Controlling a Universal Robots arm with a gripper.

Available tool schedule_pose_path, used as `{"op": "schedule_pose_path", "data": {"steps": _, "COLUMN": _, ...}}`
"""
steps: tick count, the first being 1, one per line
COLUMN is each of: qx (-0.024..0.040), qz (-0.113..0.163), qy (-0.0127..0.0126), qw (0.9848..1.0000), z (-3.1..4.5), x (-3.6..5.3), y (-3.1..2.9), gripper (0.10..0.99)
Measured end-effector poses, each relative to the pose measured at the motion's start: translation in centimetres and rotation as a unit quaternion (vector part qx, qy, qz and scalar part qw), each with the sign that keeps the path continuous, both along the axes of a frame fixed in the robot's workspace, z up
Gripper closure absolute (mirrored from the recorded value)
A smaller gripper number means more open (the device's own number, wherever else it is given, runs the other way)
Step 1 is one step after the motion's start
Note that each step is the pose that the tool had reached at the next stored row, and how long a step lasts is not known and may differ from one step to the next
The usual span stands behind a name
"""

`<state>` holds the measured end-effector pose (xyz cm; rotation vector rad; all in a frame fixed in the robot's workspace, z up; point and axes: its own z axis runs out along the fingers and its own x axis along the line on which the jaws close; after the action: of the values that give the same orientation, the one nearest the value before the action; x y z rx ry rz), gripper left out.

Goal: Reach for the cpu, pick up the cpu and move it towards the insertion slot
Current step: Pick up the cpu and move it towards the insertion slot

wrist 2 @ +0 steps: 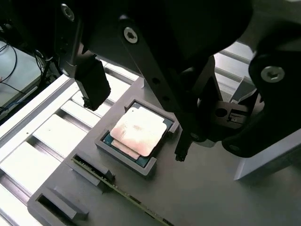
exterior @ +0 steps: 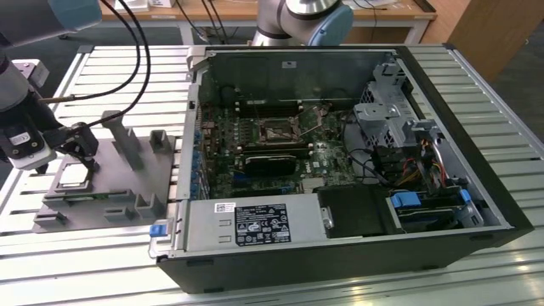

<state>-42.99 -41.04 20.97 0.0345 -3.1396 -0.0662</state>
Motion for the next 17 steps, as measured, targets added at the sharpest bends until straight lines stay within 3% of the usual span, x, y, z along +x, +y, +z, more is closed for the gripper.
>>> {"op": "schedule_pose_path", "data": {"steps": 8, "qx": 0.0, "qz": 0.0, "qy": 0.0, "qw": 1.0, "z": -1.42, "x": 0.0, "y": 0.02, "gripper": 0.251}}
{"op": "schedule_pose_path", "data": {"steps": 15, "qx": 0.0, "qz": -0.003, "qy": -0.0002, "qw": 1.0, "z": -2.04, "x": -0.09, "y": 0.23, "gripper": 0.251}}
{"op": "schedule_pose_path", "data": {"steps": 17, "qx": 0.0, "qz": -0.004, "qy": -0.0014, "qw": 1.0, "z": -2.31, "x": -0.11, "y": 0.23, "gripper": 0.251}}
